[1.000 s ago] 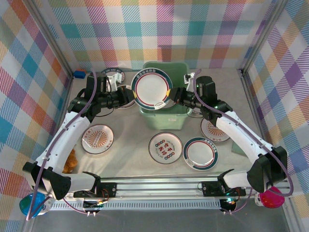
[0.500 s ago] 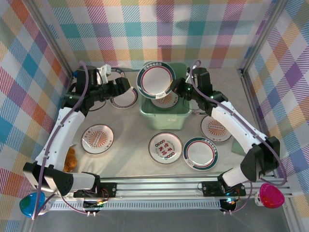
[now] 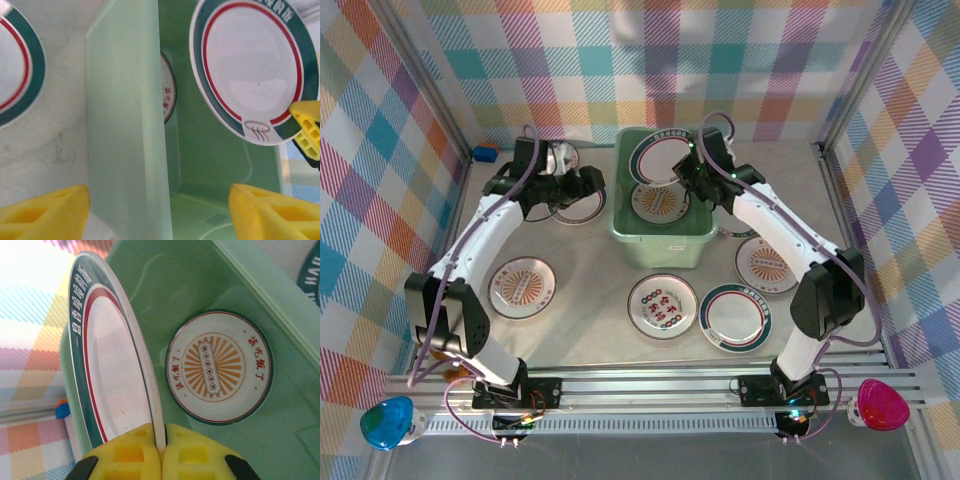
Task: Place the plates into the plastic bin on the countertop
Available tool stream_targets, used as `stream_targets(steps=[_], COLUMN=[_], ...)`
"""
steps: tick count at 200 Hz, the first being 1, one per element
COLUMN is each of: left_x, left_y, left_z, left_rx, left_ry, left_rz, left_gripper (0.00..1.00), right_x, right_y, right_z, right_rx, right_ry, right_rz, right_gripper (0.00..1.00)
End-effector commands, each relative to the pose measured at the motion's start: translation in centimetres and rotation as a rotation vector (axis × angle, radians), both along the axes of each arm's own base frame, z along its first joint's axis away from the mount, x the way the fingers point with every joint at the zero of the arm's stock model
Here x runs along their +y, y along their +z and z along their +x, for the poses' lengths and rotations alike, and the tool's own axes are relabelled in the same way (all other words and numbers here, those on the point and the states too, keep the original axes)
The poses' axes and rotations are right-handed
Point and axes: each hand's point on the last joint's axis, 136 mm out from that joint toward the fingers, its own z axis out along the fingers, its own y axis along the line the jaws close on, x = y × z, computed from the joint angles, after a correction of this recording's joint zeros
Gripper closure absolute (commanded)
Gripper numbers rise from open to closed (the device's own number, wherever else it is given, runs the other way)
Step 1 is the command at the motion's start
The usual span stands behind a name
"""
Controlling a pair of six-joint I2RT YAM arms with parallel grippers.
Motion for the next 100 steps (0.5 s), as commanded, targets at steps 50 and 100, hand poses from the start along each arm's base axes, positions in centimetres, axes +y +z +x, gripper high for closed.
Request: stream_targets(steps=[50, 100], left_x=[-3.5, -3.7], left_y=[-3.7, -5.5], left_z=[0.3, -0.3], left_rx=[0.082, 0.122], left_ry=[-0.062, 0.005], left_rz=[-0.024, -0.018], left_gripper=[0.33, 0.41], right_x=[0.5, 1.4], right_y=[-2.6, -5.4], right_z=[0.4, 0.8], right_rx=[0.104, 0.204], right_ry=[-0.183, -0.237], right_rz=[0.029, 0.062], right_gripper=[1.00, 1.00])
